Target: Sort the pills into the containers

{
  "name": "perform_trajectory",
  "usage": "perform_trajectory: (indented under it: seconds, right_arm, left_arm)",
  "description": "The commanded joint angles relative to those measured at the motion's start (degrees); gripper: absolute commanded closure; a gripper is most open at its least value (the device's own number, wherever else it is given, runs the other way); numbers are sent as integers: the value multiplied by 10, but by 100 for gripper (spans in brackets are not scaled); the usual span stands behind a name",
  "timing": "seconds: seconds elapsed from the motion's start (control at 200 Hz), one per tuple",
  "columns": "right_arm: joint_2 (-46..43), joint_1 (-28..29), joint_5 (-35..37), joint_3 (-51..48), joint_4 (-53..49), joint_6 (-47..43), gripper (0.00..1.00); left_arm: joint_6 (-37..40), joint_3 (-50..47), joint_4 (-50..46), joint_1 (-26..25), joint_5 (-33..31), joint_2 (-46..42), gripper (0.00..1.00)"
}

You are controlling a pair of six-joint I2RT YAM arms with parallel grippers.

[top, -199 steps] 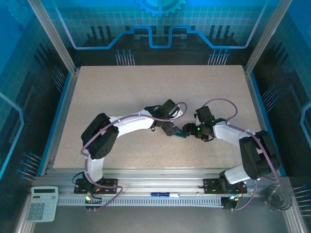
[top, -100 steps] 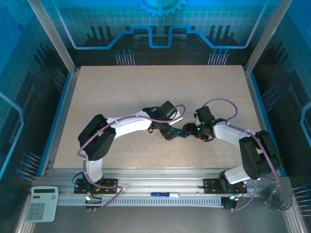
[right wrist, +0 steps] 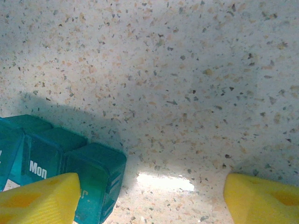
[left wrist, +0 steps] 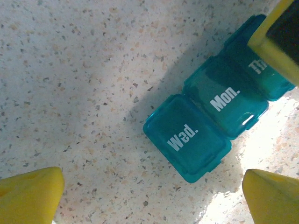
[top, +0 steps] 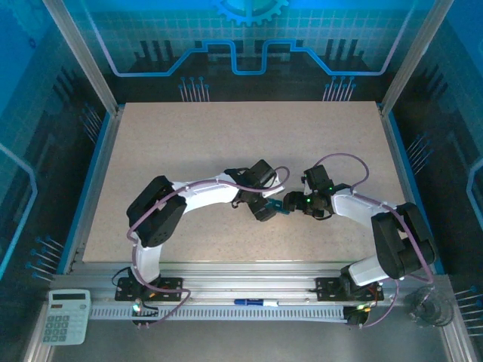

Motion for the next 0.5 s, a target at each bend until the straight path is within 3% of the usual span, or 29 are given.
perform_trajectory:
  seconds: [0.0,0.495]
  right_arm:
    - [35,5,-24,-22,17,7,18]
    - [39,8,-22,-20,16,6,19]
  left_arm:
    - [14,14,3,-2,-12,18,1]
    - [30,56,-9,12,-27,31,1]
